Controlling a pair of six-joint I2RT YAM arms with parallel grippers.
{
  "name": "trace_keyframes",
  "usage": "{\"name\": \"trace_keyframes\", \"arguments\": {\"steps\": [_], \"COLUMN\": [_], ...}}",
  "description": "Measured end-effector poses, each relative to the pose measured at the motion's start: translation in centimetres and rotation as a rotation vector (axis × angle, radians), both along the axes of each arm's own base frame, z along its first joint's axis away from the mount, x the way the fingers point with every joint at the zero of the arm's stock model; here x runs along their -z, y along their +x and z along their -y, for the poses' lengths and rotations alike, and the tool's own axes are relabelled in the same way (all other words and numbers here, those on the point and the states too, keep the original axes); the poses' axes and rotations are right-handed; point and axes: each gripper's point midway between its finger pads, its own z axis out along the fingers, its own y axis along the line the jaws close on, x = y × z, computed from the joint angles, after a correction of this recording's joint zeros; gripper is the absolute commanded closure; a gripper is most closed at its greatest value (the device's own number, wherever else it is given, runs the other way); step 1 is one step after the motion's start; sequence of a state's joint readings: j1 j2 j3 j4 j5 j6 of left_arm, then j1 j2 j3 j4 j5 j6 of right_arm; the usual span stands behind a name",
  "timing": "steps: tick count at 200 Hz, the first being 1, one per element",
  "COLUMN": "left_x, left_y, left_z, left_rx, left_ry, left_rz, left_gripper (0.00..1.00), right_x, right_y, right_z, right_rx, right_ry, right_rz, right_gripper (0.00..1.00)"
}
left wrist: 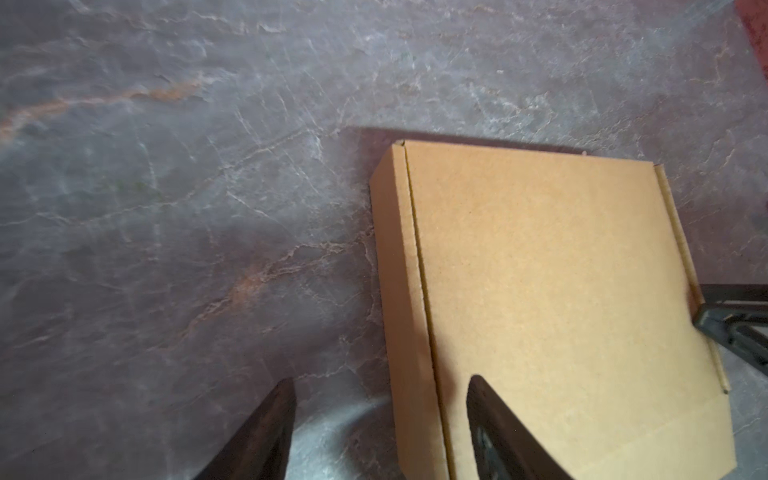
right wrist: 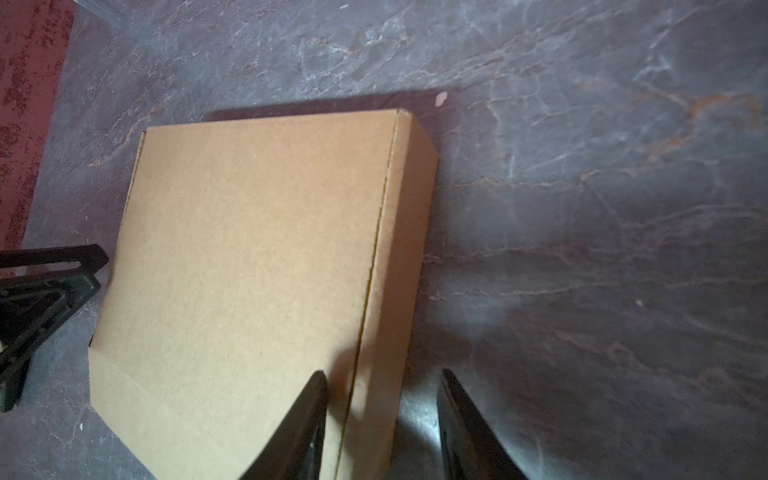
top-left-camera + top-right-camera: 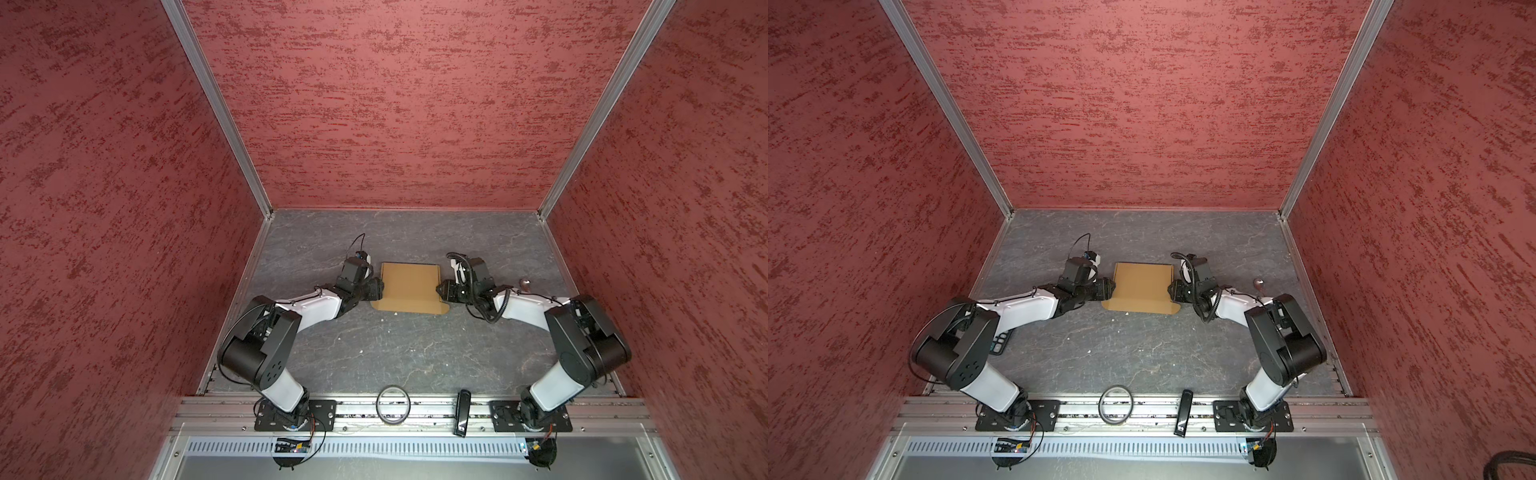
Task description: Fold the paper box
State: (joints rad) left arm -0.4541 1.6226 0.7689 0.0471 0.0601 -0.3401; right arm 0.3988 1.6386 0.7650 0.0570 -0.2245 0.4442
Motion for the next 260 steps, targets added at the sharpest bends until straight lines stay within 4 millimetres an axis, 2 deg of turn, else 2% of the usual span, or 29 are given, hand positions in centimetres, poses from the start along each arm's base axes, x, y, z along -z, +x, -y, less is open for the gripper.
{"name": "trace_keyframes", "arguments": {"steps": [20, 86, 113, 137, 158, 194, 260], "left_x": [0.3, -0.2, -2.4, -4.8, -5.4, -4.5, -1.6], "left_y": [0.2, 0.4, 1.0, 2.1, 2.4, 2.2, 2.2], "left_z": [0.3, 0.2, 0.2, 0.5, 0.6, 1.0, 1.7], "left_rx": [0.008, 0.005, 0.009, 0.027, 0.047, 0.092, 0.136], "left_ry": [-0.008, -0.013, -0.024, -0.044, -0.055, -0.061, -0.034], "left_rz": [-0.001, 0.003, 0.011, 0.042, 0.037, -0.017, -0.116], "left_gripper": [0.56, 0.57, 0.57, 0.64, 0.69, 0.77, 0.80], "right_x": [0.0, -0.2, -0.2, -0.2, -0.4, -1.1, -3.5], "right_y": [0.1, 0.3, 0.3, 0.3, 0.2, 0.1, 0.4], "right_z": [0.0, 0.0, 0.1, 0.1, 0.1, 0.2, 0.4], "right_rx": [0.000, -0.001, -0.001, -0.003, -0.003, -0.006, -0.009], "right_ry": [0.002, -0.006, -0.013, -0.018, -0.020, -0.021, -0.028], "right_rz": [0.004, 0.009, 0.009, 0.004, 0.000, 0.007, 0.062], "right_gripper": [0.61, 0.61, 0.57, 0.55, 0.54, 0.54, 0.54]}}
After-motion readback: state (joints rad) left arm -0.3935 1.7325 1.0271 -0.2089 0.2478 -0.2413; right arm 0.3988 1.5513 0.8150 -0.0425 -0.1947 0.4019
